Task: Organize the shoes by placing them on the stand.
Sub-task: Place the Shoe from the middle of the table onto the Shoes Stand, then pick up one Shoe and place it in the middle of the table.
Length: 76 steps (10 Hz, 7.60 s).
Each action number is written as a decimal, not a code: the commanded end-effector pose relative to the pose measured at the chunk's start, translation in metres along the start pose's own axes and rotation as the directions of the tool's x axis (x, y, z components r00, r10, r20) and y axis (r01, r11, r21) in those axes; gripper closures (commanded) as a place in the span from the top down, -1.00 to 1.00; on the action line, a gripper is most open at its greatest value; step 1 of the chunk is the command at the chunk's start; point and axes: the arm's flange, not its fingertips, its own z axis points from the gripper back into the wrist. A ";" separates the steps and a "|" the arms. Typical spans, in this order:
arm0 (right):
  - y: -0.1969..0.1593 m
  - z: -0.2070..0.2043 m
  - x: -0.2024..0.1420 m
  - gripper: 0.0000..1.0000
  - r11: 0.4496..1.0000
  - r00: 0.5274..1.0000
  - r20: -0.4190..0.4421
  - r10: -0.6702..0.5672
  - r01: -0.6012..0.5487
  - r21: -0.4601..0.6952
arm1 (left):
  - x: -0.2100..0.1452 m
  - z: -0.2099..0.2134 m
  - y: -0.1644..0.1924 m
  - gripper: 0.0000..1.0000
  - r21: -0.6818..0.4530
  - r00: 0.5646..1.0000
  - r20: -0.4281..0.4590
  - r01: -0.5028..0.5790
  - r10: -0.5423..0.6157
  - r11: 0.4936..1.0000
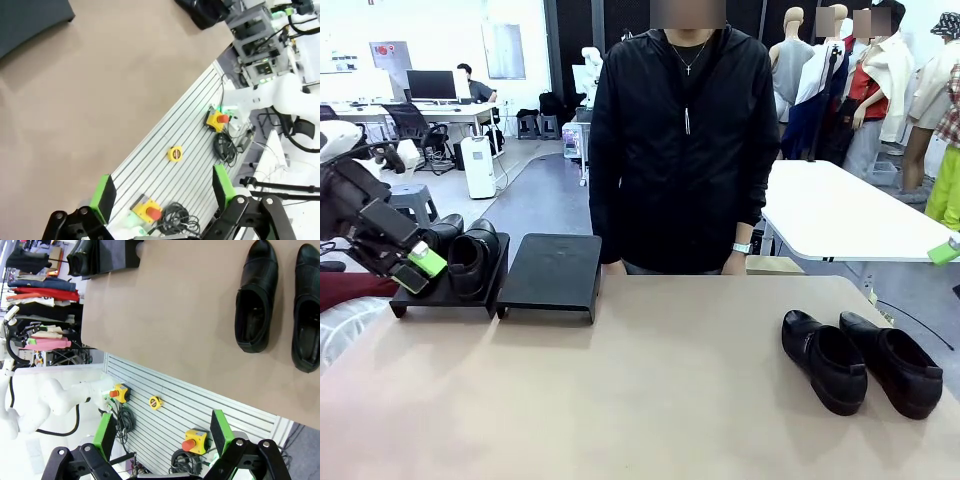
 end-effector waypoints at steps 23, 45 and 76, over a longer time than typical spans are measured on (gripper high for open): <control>0.002 -0.153 0.088 1.00 0.764 0.988 -0.107 -0.113 0.018 -0.645 | 0.004 0.001 -0.011 1.00 0.018 1.000 -0.021 0.010 -0.009 1.000; -0.092 -0.233 0.133 -1.00 0.710 0.950 -0.124 -0.285 0.122 -0.693 | 0.004 0.001 -0.011 1.00 0.018 1.000 -0.021 0.010 -0.009 1.000; 0.175 -0.466 0.006 0.46 0.933 0.989 -0.078 -0.127 0.092 -0.349 | 0.004 0.001 -0.011 1.00 0.018 1.000 -0.021 0.010 -0.009 1.000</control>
